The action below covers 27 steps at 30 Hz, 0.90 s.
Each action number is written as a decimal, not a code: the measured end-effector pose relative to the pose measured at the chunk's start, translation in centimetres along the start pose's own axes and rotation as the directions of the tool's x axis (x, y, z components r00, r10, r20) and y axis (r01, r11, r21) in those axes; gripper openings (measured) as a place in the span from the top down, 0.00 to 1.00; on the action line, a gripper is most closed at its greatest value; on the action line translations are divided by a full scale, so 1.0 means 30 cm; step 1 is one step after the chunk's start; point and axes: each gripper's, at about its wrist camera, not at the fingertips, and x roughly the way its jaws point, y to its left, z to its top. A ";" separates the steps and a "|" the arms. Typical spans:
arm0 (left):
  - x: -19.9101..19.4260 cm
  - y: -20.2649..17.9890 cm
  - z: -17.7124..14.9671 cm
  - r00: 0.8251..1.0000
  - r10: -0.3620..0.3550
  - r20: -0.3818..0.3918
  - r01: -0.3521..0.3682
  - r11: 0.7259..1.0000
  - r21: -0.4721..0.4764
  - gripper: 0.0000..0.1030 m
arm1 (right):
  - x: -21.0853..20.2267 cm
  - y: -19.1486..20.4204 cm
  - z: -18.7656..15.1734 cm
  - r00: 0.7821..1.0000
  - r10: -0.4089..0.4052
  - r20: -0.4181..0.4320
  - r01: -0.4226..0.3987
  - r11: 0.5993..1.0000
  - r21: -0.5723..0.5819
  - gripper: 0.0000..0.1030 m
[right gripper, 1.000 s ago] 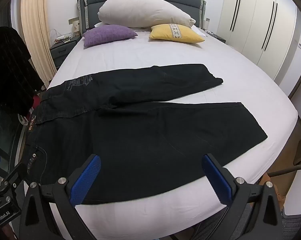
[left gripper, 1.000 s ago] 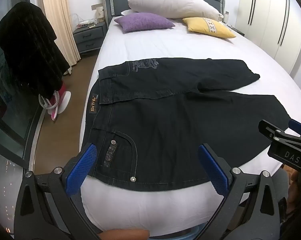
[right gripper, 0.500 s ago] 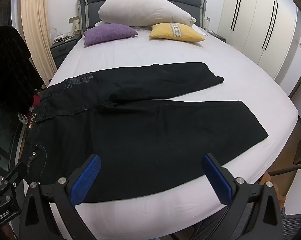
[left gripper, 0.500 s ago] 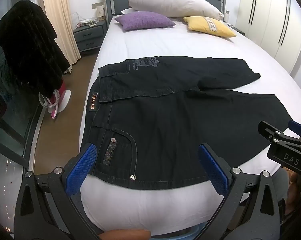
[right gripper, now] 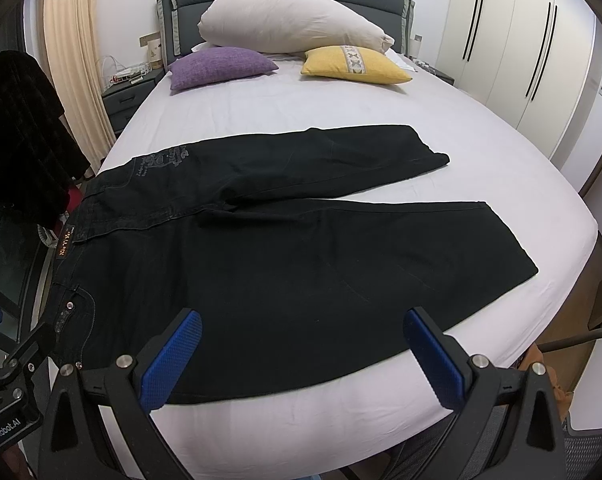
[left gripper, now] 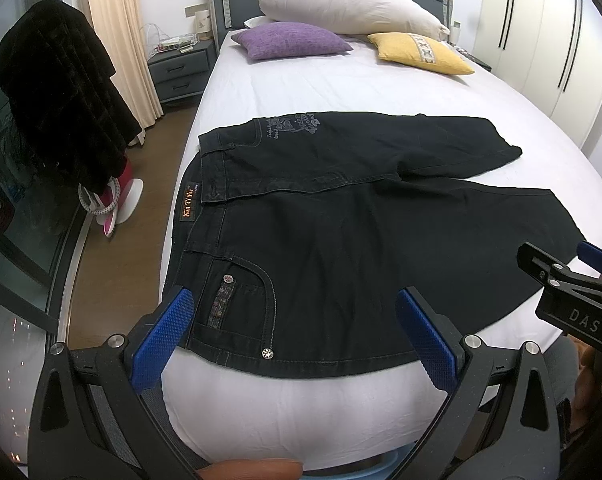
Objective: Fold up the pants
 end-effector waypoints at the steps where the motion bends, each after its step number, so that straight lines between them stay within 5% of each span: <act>1: 0.000 0.000 0.000 1.000 0.000 0.000 0.000 1.000 -0.001 0.00 | -0.001 0.000 0.001 1.000 0.001 -0.001 -0.001 1.000 0.000 0.00; 27: 0.001 0.000 0.000 1.000 0.000 -0.003 0.000 1.000 0.000 0.00 | 0.000 0.006 -0.006 1.000 0.004 -0.002 -0.004 1.000 0.000 0.00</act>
